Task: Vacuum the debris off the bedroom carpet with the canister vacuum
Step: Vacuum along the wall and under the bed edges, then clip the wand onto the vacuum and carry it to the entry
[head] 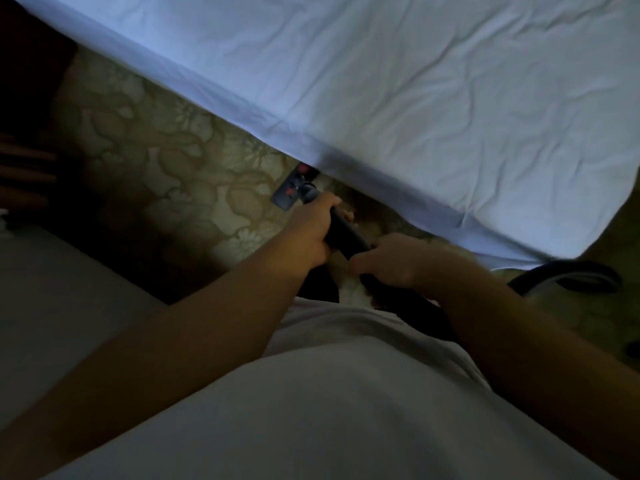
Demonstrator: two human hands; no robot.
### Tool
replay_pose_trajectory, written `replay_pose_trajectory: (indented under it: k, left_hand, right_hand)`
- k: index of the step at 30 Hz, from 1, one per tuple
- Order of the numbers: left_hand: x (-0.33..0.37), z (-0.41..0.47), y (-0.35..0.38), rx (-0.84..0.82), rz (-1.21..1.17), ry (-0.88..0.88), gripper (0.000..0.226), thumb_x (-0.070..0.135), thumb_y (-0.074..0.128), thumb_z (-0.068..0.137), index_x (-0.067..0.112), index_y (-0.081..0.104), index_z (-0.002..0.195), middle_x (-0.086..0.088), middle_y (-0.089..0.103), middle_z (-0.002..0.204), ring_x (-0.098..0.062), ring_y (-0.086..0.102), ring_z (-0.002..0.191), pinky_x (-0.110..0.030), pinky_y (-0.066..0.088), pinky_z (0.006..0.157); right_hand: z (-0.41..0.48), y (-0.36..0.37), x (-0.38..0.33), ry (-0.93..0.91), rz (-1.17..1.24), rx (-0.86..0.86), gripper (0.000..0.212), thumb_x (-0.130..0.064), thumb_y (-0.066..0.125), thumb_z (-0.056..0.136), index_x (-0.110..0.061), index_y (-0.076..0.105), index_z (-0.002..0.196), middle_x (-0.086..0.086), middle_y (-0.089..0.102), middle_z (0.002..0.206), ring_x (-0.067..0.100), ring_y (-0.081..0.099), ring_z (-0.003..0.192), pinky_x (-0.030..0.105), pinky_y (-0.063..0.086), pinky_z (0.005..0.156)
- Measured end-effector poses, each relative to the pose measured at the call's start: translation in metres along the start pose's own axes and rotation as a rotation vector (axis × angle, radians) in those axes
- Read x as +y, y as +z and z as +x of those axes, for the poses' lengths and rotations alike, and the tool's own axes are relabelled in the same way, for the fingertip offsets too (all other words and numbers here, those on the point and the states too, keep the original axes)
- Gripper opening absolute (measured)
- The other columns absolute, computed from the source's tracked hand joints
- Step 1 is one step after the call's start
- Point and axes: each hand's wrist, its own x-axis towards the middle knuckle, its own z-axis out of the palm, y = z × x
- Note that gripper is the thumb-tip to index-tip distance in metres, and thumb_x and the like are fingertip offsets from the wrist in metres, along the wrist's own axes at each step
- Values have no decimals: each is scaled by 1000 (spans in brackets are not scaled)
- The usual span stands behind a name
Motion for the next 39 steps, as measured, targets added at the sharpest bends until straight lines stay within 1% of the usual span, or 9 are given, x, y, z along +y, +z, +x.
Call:
replay_pose_trajectory:
  k: [6, 9, 13, 15, 22, 26, 29, 33, 39]
  left_hand:
    - [22, 21, -22, 245, 275, -100, 21, 25, 63, 94, 5, 58, 94, -14, 67, 89, -29, 63, 76, -44, 56, 70]
    - [-1, 16, 1, 145, 314, -99, 16, 21, 65, 95, 7, 57, 99, -17, 66, 100, -31, 64, 85, -50, 57, 77]
    - [-65, -9, 68, -15, 403, -133, 31, 17, 62, 98, 10, 54, 127, -17, 61, 104, -27, 64, 84, -49, 53, 67]
    - [-102, -24, 105, -77, 501, -157, 38, 16, 60, 98, 9, 51, 134, -17, 60, 104, -27, 64, 83, -47, 53, 65]
    - [-249, -78, 237, -220, 806, -241, 12, 16, 58, 100, 4, 57, 100, -17, 61, 91, -30, 60, 78, -46, 50, 76]
    - [-336, -105, 302, -270, 959, -288, 13, 17, 59, 100, 5, 55, 103, -18, 60, 92, -34, 61, 81, -49, 50, 65]
    - [-388, -133, 336, -321, 1073, -307, 14, 17, 56, 100, 5, 56, 105, -18, 61, 94, -34, 61, 81, -49, 50, 61]
    - [-431, -169, 377, -383, 1140, -281, 33, 20, 57, 99, 4, 54, 128, -18, 64, 107, -33, 64, 88, -48, 54, 65]
    - [-445, -215, 436, -469, 1214, -207, 19, 17, 61, 98, 9, 52, 113, -19, 64, 114, -30, 68, 91, -47, 57, 61]
  right_hand:
    - [42, 34, -22, -24, 51, 63, 39, -35, 81, 87, -8, 61, 107, 11, 67, 92, 24, 69, 76, 33, 56, 62]
    - [28, 19, 13, -9, 123, 73, 30, -31, 80, 89, -8, 63, 98, 14, 71, 95, 30, 74, 86, 42, 65, 82]
    - [-18, 1, 100, 120, 326, 125, 27, -28, 79, 91, -9, 61, 85, 14, 69, 82, 26, 68, 61, 29, 57, 50]
    - [-40, -3, 150, 172, 439, 155, 28, -27, 82, 87, -6, 63, 86, 16, 70, 75, 27, 68, 53, 33, 61, 51]
    - [-119, -27, 333, 252, 721, 185, 25, -22, 74, 93, -3, 63, 103, 19, 64, 71, 28, 58, 45, 28, 49, 48]
    - [-161, -33, 428, 284, 848, 201, 24, -27, 71, 99, -5, 62, 102, 20, 66, 85, 28, 63, 56, 25, 51, 44]
    - [-192, -35, 483, 290, 830, 221, 31, -35, 75, 94, -7, 69, 106, 17, 75, 92, 31, 76, 73, 34, 65, 66]
    - [-237, -44, 534, 266, 949, 220, 31, -31, 75, 96, -4, 65, 107, 14, 70, 77, 24, 67, 54, 29, 56, 54]
    - [-273, -47, 573, 183, 1107, 339, 41, -33, 78, 91, -3, 65, 117, 11, 69, 74, 22, 66, 56, 27, 55, 57]
